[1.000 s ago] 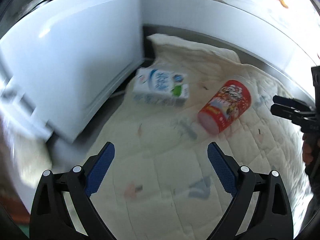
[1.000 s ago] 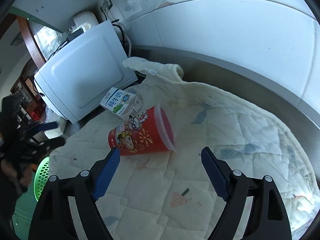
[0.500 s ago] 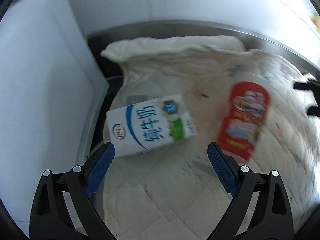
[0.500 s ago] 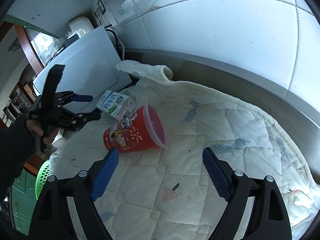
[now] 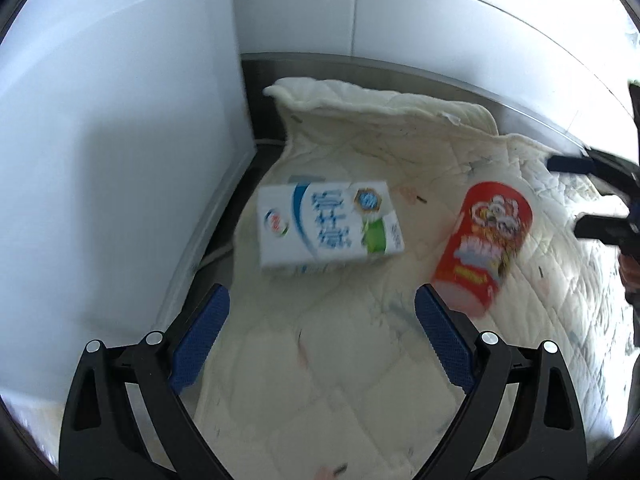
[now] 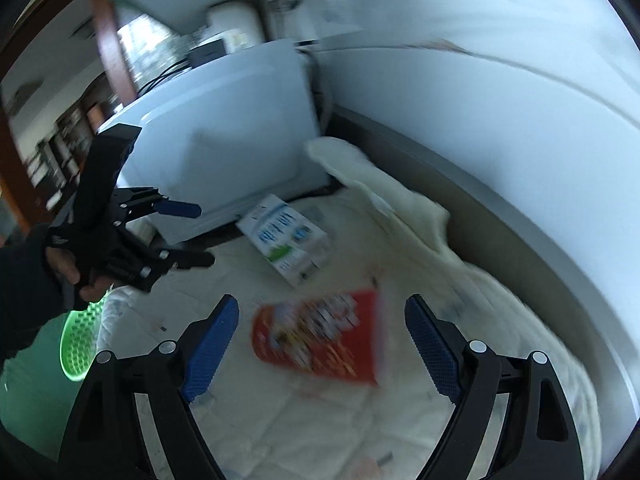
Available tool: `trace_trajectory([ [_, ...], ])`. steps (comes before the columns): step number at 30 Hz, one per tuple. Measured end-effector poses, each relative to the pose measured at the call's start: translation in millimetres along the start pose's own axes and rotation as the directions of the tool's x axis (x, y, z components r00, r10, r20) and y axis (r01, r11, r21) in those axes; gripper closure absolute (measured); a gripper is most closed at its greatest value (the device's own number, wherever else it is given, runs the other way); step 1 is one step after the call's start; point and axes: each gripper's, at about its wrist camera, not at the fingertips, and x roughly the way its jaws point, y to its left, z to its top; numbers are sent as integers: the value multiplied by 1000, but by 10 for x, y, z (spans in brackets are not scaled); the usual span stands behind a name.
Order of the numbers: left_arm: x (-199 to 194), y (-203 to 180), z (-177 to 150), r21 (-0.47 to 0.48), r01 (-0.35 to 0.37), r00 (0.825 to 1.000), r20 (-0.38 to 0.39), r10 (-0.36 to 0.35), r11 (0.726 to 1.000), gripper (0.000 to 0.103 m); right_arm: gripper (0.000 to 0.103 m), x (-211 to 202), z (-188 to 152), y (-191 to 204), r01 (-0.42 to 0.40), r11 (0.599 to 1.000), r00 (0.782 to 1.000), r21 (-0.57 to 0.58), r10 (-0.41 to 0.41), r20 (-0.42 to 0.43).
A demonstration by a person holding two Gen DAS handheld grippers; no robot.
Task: Collect trash
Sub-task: 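Move both open tools back toward the milk carton and red cup, then grasp the white milk carton with the right tool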
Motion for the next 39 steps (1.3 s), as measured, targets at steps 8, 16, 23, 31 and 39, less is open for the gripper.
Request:
trace_trajectory([
  [8, -280, 172, -431, -87, -12, 1000, 1, 12, 996, 10, 21, 630, 438, 319, -71, 981, 993, -179, 53, -102],
  [16, -366, 254, -655, -120, -16, 1000, -9, 15, 993, 10, 21, 1159, 618, 499, -85, 949, 979, -304, 22, -204],
  [23, -366, 288, -712, -139, -16, 1000, -15, 14, 990, 10, 21, 1538, 669, 597, -88, 915, 953, -393, -37, -300],
  [31, -386, 248, -737, -135, -6, 1000, -20, 3, 991, 10, 34, 1918, 698, 694, -67, 882, 920, -466, -126, -370],
  [39, -434, 68, -665, -70, 27, 1000, 0, -27, 997, 10, 37, 1558, 717, 560, -69, 920, 947, -385, -60, -314],
])
